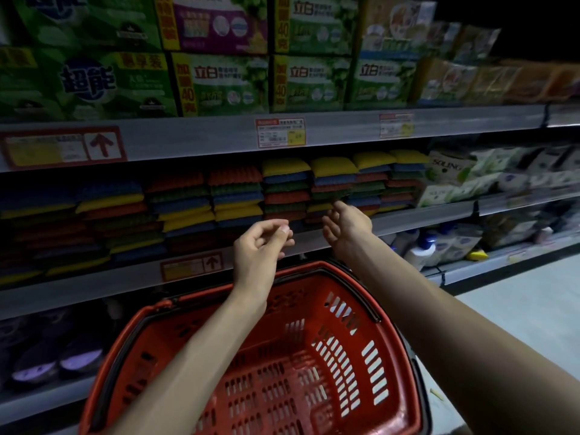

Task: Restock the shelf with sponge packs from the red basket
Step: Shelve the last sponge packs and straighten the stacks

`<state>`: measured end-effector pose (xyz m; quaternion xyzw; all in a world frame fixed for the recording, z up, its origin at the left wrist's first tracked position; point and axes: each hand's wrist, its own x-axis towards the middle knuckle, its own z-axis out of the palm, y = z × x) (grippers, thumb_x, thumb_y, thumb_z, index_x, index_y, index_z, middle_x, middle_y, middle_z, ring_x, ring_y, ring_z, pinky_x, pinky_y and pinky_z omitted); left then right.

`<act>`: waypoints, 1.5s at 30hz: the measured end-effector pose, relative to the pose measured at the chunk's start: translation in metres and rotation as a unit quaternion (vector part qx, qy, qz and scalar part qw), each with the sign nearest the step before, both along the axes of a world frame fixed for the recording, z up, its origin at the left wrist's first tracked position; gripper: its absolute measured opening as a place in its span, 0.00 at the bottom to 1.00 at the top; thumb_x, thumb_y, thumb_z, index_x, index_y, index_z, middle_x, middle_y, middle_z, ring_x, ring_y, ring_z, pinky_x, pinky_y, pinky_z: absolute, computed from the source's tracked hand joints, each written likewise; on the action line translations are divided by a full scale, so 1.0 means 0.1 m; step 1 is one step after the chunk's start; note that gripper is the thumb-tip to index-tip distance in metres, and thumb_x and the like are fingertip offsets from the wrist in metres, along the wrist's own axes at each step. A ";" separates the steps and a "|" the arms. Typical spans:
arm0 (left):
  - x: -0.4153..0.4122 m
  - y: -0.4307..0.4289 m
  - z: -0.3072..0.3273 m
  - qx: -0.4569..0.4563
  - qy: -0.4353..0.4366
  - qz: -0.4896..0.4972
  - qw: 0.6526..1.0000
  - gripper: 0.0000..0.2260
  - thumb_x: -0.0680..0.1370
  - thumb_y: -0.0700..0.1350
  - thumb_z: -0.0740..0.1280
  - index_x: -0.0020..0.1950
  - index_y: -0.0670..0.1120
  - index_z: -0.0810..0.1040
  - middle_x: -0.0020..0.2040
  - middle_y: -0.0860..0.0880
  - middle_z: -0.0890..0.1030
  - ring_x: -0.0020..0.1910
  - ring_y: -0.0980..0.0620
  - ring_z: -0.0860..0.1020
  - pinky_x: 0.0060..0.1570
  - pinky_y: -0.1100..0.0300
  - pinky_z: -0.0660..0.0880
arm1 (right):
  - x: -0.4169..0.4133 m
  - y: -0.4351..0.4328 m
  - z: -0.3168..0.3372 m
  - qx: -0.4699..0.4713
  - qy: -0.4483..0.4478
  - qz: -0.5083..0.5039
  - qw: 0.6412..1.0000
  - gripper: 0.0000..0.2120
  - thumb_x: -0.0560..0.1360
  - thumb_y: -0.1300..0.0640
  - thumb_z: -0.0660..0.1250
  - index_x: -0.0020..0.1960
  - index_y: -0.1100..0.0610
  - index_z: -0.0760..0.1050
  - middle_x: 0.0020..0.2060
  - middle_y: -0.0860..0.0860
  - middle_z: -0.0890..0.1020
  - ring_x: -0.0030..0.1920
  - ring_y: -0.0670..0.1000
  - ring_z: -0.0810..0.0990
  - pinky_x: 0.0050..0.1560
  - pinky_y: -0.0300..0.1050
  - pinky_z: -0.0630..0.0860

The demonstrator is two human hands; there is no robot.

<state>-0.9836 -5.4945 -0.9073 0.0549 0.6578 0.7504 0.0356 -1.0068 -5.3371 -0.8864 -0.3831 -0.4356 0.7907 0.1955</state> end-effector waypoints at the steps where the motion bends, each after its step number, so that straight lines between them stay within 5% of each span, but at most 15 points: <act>1: 0.00 0.00 -0.01 -0.001 -0.001 -0.001 1.000 0.05 0.81 0.43 0.69 0.56 0.47 0.84 0.47 0.49 0.87 0.48 0.55 0.86 0.54 0.53 0.81 | -0.01 0.01 -0.01 -0.001 0.001 -0.004 1.000 0.17 0.82 0.60 0.66 0.71 0.61 0.74 0.50 0.57 0.85 0.58 0.57 0.84 0.34 0.40 0.73; 4: 0.01 0.01 -0.02 -0.001 -0.002 -0.004 1.000 0.05 0.82 0.44 0.69 0.56 0.47 0.84 0.47 0.49 0.88 0.48 0.55 0.86 0.54 0.53 0.81 | -0.05 0.02 -0.02 -0.006 0.006 -0.008 1.000 0.21 0.82 0.60 0.67 0.74 0.59 0.71 0.45 0.55 0.84 0.59 0.57 0.84 0.44 0.43 0.81; 7: 0.01 0.02 -0.03 -0.002 -0.004 -0.006 1.000 0.06 0.82 0.44 0.69 0.55 0.47 0.84 0.47 0.49 0.87 0.48 0.54 0.86 0.55 0.51 0.82 | -0.09 0.06 -0.07 -0.003 0.001 -0.002 1.000 0.22 0.81 0.58 0.68 0.74 0.60 0.70 0.49 0.55 0.84 0.47 0.49 0.85 0.62 0.51 0.79; 10: 0.02 0.02 -0.03 0.000 -0.010 -0.007 1.000 0.06 0.82 0.45 0.68 0.55 0.48 0.84 0.47 0.49 0.88 0.49 0.54 0.86 0.57 0.50 0.82 | -0.11 0.09 -0.11 -0.006 0.002 0.002 1.000 0.23 0.81 0.57 0.69 0.74 0.61 0.70 0.40 0.52 0.81 0.36 0.47 0.82 0.52 0.46 0.83; 13: 0.03 0.03 -0.03 0.003 -0.015 -0.011 1.000 0.06 0.82 0.45 0.68 0.55 0.48 0.84 0.47 0.50 0.88 0.49 0.54 0.86 0.57 0.49 0.82 | -0.09 0.11 -0.10 -0.007 -0.002 0.003 1.000 0.19 0.81 0.56 0.69 0.69 0.62 0.74 0.41 0.53 0.83 0.37 0.48 0.83 0.36 0.40 0.78; 20: 0.04 0.05 -0.01 -0.016 0.018 -0.016 1.000 0.06 0.82 0.45 0.68 0.54 0.48 0.84 0.46 0.50 0.87 0.48 0.56 0.85 0.54 0.54 0.82 | 0.01 0.37 -0.06 -0.041 0.001 -0.014 0.999 0.23 0.83 0.51 0.65 0.72 0.63 0.72 0.64 0.57 0.81 0.51 0.52 0.82 0.37 0.42 0.75; 26: 0.07 0.11 0.00 -0.031 0.043 -0.033 0.998 0.06 0.82 0.44 0.68 0.53 0.48 0.84 0.45 0.48 0.87 0.47 0.54 0.85 0.49 0.61 0.81 | 0.02 0.58 -0.07 -0.041 -0.005 -0.031 0.999 0.22 0.82 0.51 0.67 0.72 0.62 0.73 0.67 0.56 0.80 0.63 0.53 0.82 0.38 0.40 0.75; 33: 0.12 0.11 0.01 -0.059 0.074 -0.058 0.994 0.06 0.82 0.45 0.68 0.52 0.48 0.85 0.43 0.49 0.86 0.45 0.54 0.84 0.47 0.65 0.80 | -0.16 0.76 -0.22 -0.019 -0.019 -0.020 0.999 0.20 0.77 0.49 0.72 0.64 0.59 0.80 0.54 0.51 0.87 0.47 0.49 0.86 0.26 0.34 0.72; 38: 0.16 0.08 -0.02 -0.067 0.084 -0.069 0.992 0.05 0.82 0.45 0.69 0.51 0.49 0.85 0.43 0.49 0.86 0.45 0.54 0.84 0.50 0.61 0.81 | -0.10 0.90 -0.19 -0.013 -0.024 -0.052 0.998 0.17 0.80 0.48 0.69 0.64 0.56 0.79 0.27 0.47 0.77 0.33 0.46 0.79 0.29 0.36 0.73; 41: 0.19 0.05 -0.01 -0.071 0.095 -0.072 0.990 0.05 0.82 0.45 0.68 0.51 0.49 0.85 0.43 0.50 0.86 0.45 0.54 0.84 0.51 0.60 0.81 | -0.04 1.04 -0.18 0.077 -0.040 -0.122 0.989 0.15 0.80 0.59 0.63 0.66 0.59 0.76 0.35 0.52 0.78 0.34 0.49 0.77 0.36 0.44 0.78; 43: 0.20 0.03 0.00 -0.072 0.100 -0.074 0.990 0.05 0.82 0.45 0.68 0.51 0.49 0.85 0.43 0.50 0.86 0.45 0.54 0.84 0.51 0.59 0.81 | 0.01 1.11 -0.20 0.198 -0.058 -0.145 0.968 0.23 0.77 0.60 0.59 0.71 0.56 0.73 0.52 0.55 0.83 0.46 0.53 0.79 0.55 0.48 0.79; 45: 0.21 0.01 0.00 -0.074 0.101 -0.076 0.989 0.05 0.82 0.46 0.68 0.51 0.49 0.85 0.43 0.50 0.86 0.46 0.54 0.84 0.52 0.58 0.81 | 0.04 1.18 -0.24 0.285 -0.069 -0.116 0.949 0.29 0.75 0.61 0.58 0.76 0.54 0.69 0.68 0.55 0.78 0.60 0.55 0.79 0.63 0.46 0.73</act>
